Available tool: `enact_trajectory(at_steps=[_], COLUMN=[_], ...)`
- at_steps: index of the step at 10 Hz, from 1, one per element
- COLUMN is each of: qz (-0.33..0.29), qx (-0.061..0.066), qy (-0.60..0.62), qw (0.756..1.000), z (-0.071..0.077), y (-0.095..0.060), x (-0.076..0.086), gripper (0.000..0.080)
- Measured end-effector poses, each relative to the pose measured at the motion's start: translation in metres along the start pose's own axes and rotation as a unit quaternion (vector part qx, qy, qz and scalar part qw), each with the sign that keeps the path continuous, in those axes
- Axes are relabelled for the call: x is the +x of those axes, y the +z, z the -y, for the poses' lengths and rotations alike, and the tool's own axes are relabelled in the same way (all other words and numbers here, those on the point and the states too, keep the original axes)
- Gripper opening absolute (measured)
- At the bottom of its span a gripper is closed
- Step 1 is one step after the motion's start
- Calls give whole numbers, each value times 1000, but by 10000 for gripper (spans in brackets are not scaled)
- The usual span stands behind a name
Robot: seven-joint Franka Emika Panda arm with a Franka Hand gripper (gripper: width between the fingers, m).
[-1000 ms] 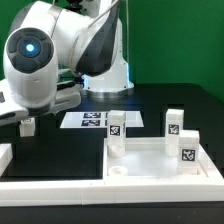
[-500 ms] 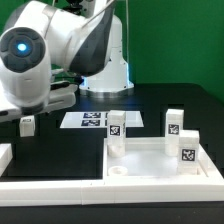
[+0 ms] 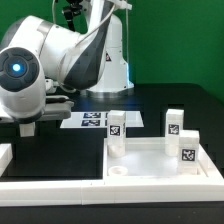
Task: Assemble square table
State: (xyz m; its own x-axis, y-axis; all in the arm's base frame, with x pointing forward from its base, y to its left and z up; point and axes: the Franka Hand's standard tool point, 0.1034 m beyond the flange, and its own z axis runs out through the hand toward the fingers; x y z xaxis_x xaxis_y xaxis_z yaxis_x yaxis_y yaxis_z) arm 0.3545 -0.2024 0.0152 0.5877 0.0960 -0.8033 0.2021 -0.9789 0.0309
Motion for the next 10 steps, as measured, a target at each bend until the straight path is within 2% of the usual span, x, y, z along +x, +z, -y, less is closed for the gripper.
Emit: enact_trajectory(at_steps=[1, 3, 4, 5, 10], qz=[0, 1, 1, 1, 1], qx=[0, 0, 0, 0, 0], qy=[0, 0, 0, 0, 0], qw=[1000, 1000, 1000, 1000, 1000], z=[0, 0, 0, 0, 0], y=[0, 1, 1, 1, 1], x=[0, 0, 0, 0, 0], gripper=[649, 378, 378, 285, 285])
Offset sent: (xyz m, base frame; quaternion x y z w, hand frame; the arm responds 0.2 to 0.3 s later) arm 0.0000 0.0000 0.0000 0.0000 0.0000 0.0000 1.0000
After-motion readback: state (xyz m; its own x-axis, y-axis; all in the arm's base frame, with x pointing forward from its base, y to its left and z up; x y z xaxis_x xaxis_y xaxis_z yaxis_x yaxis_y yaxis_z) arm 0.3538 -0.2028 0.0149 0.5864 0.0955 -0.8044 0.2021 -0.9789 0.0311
